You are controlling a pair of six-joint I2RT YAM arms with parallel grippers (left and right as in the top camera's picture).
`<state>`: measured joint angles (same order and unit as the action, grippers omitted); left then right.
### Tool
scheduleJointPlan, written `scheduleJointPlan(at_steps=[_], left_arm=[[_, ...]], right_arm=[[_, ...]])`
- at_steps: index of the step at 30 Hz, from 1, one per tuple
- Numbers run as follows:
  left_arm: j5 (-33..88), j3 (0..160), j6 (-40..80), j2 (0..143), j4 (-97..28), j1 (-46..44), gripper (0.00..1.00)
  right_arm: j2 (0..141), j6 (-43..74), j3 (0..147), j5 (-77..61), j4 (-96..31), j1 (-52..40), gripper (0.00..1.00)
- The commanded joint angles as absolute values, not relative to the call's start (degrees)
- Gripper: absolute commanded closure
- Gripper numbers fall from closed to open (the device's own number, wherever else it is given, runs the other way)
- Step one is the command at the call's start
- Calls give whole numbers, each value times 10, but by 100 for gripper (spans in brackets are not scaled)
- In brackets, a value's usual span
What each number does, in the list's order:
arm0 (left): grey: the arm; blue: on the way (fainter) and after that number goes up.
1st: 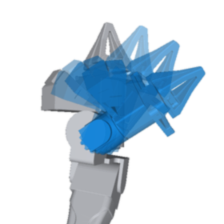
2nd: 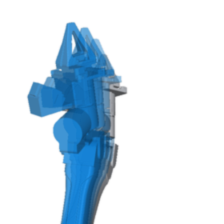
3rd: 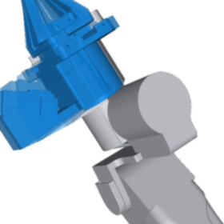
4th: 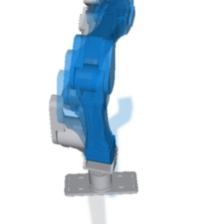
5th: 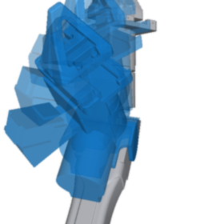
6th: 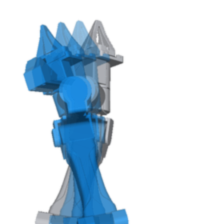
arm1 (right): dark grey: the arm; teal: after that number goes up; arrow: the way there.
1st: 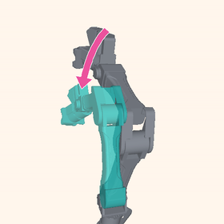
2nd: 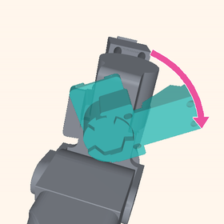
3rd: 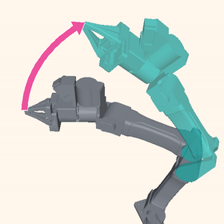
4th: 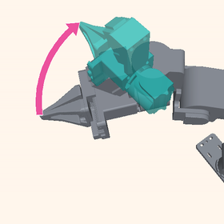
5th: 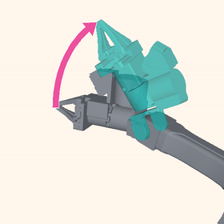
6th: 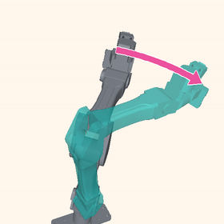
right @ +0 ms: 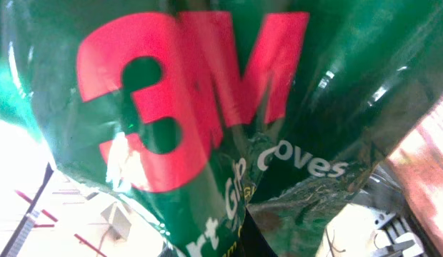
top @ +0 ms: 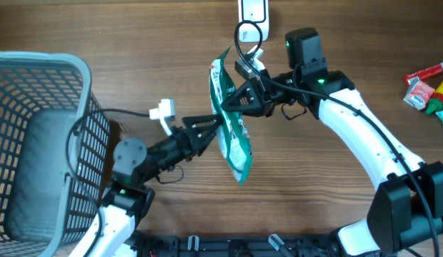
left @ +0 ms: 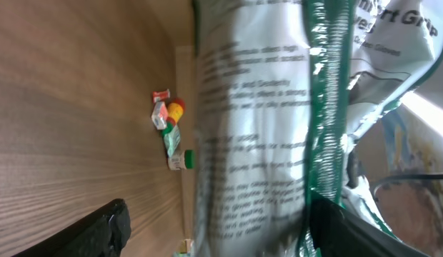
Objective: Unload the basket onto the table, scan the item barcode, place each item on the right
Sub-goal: 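Raise the packet toward the scanner while the left arm moves in, then turn the packet's back barcode side toward the scanner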
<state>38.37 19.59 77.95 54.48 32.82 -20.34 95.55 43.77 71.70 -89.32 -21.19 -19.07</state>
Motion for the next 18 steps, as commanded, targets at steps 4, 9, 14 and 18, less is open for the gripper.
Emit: scheduleJointPlan(at_steps=[4, 9, 14, 18], left_arm=[[379, 197, 835, 634, 367, -227, 21], [380, 197, 850, 634, 531, -227, 17], [372, 197, 880, 634, 590, -227, 12], [363, 197, 905, 634, 635, -227, 11]], right_arm=[[949, 465, 720, -930, -200, -174, 96], [949, 468, 720, -930, -185, -173, 96], [949, 483, 720, -930, -177, -173, 96], [949, 526, 720, -930, -137, -166, 96]])
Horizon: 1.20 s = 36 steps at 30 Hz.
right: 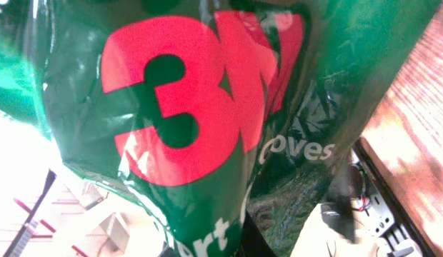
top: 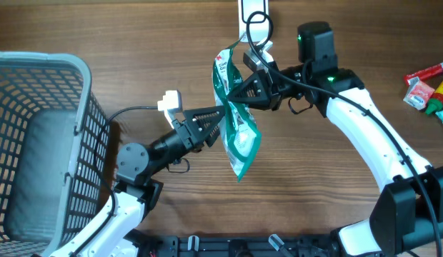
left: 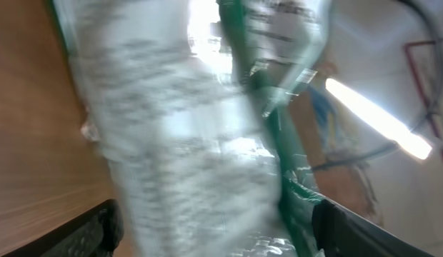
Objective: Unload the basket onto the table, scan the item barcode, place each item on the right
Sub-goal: 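Turn the packet's back barcode side toward the scanner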
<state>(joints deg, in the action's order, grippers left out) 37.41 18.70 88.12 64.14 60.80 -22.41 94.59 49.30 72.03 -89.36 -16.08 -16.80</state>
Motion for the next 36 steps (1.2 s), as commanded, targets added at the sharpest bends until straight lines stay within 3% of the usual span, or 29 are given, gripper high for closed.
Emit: scheduleJointPlan(at_steps=[1, 2, 6, 11, 14, 16, 19, 20, 23, 27, 33, 36], left_arm=[[359, 197, 905, 634, 648, -227, 11], [356, 197, 906, 634, 655, -227, 11], [357, 197, 922, 634, 658, -227, 33], [366, 197, 922, 634, 658, -227, 95], [367, 197, 917, 634, 658, -227, 96], [375, 197, 892, 634, 651, -227, 96], [392, 197, 817, 634, 632, -226, 96], [394, 197, 796, 634, 609, -226, 96], [433, 197, 721, 634, 557, -209, 96], [475, 197, 672, 633, 545, -151, 96], [491, 197, 569, 633, 430, -130, 96], [490, 197, 542, 633, 401, -130, 96]], right_arm=[[949, 535, 720, -930, -123, -165, 96], [949, 545, 720, -930, -109, -165, 96], [949, 545, 720, -929, -95, -161, 96], [949, 544, 720, -929, -95, -130, 96], [949, 539, 720, -929, -94, -117, 96], [949, 488, 720, -929, -76, -112, 82], [949, 337, 719, -929, -57, -105, 18], [951, 314, 719, -923, -56, -102, 4], [960, 258, 719, -780, -124, -87, 1], [960, 115, 719, -482, -385, -98, 0], [960, 79, 721, -546, -432, -104, 0], [961, 82, 721, -685, -412, -106, 0]])
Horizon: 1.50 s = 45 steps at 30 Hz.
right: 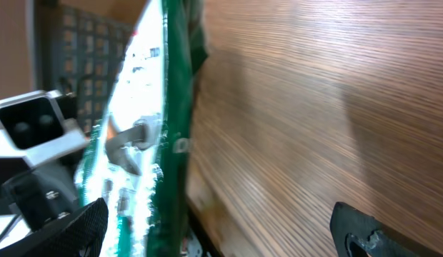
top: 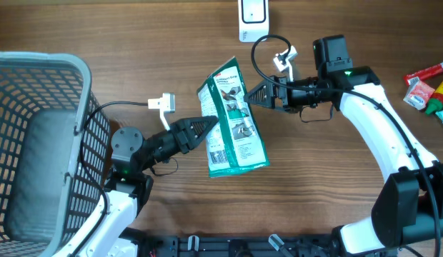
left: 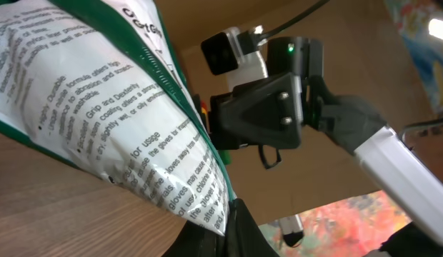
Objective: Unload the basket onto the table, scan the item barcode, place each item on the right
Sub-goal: 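Turn the packet's back barcode side toward the scanner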
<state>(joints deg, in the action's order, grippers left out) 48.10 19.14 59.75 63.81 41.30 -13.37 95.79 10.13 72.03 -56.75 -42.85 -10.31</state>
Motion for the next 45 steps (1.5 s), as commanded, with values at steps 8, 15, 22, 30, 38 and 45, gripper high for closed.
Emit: scheduleJointPlan(at_steps=[8, 15, 22, 30, 38, 45], left_arm=[[486, 197, 542, 633, 404, -130, 96], [470, 197, 542, 633, 422, -130, 96], [459, 197, 542, 633, 421, -130, 96], [430, 197, 515, 633, 290, -130, 0], [351, 197, 497, 634, 176, -130, 0], [338, 197, 497, 634, 141, -130, 0]], right_arm=[[964, 145, 719, -691, -402, -147, 1], [1002, 167, 719, -664, -404, -185, 45], [1011, 143, 719, -711, -404, -190, 96], [992, 58, 719, -769, -427, -114, 95], [930, 9, 719, -858, -571, -70, 95], [904, -27, 719, -828, -586, -72, 96]])
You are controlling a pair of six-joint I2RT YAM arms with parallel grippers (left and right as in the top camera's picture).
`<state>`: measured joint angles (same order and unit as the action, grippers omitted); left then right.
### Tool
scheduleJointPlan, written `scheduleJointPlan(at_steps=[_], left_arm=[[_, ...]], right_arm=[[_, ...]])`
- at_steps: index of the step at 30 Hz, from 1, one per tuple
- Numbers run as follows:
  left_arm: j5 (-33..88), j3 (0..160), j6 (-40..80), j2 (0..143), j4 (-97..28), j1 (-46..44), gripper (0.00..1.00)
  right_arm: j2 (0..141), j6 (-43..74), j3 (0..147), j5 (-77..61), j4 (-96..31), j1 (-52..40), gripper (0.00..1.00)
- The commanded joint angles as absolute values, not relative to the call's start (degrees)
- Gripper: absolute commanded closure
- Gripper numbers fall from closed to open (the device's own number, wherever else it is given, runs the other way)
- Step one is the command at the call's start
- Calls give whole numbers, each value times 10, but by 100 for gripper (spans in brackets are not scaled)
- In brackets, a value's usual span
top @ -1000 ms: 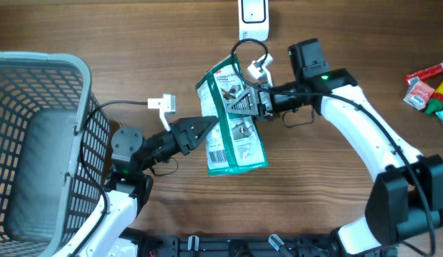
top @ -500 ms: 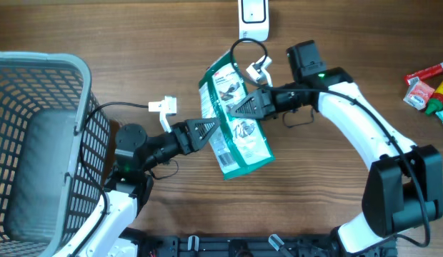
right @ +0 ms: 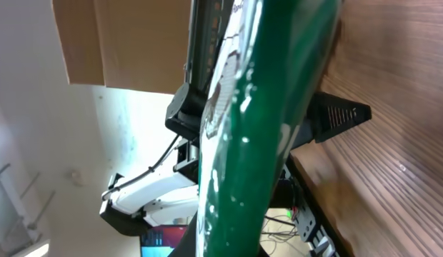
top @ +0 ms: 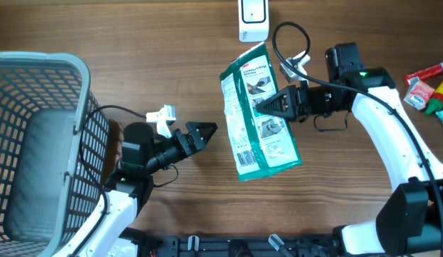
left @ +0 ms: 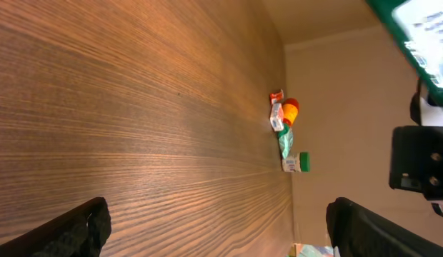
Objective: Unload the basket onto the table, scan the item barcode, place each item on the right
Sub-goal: 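Turn the packet's back barcode side toward the scanner, then hold the packet up in front of the white scanner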
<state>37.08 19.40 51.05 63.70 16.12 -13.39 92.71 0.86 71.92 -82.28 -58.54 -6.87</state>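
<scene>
The item is a green and white 3M glove packet [top: 261, 114], held above the table with its printed back and barcode [top: 244, 158] facing up. My right gripper [top: 270, 106] is shut on the packet's right side. In the right wrist view the packet [right: 257, 121] shows edge-on, running down between the fingers of the right gripper [right: 239, 239]. The white scanner [top: 251, 16] stands at the far edge, just above the packet's top. My left gripper [top: 204, 131] is open and empty, left of the packet; its fingers [left: 82, 228] stand wide apart over bare wood.
A grey mesh basket [top: 36, 143] fills the left side. Small red, orange and green packets [top: 430, 84] lie at the right edge, also visible as small packets [left: 284, 128] in the left wrist view. A black cable [top: 289, 36] loops near the scanner.
The left gripper, then shut on the packet's left edge, has let go and stands open. The right gripper, then open, is shut on the packet, which is now further right and nearer the scanner.
At first the right gripper held the packet hanging edge-on, with the left fingers open around it. Then the left gripper was shut on it, back face up, and the right was open. Now the right gripper holds it and the left is free.
</scene>
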Motion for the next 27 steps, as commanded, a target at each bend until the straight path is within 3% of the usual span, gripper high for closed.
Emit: scheduleJointPlan(at_steps=[1, 8, 18, 21, 24, 27], left_arm=[[334, 197, 497, 634, 128, -130, 0], [326, 197, 497, 633, 58, -130, 0], [326, 197, 497, 633, 55, -130, 0], [326, 197, 497, 633, 55, -130, 0], [326, 197, 497, 634, 55, -130, 0], [326, 197, 497, 634, 55, -130, 0]], right_arm=[[902, -31, 719, -821, -587, -72, 96], [898, -31, 719, -803, -586, -72, 95], [898, -51, 719, -834, -586, -72, 96], [898, -115, 719, -703, -566, -72, 96], [898, -41, 724, -522, -508, -72, 95], [898, -32, 764, -497, -486, -72, 95]])
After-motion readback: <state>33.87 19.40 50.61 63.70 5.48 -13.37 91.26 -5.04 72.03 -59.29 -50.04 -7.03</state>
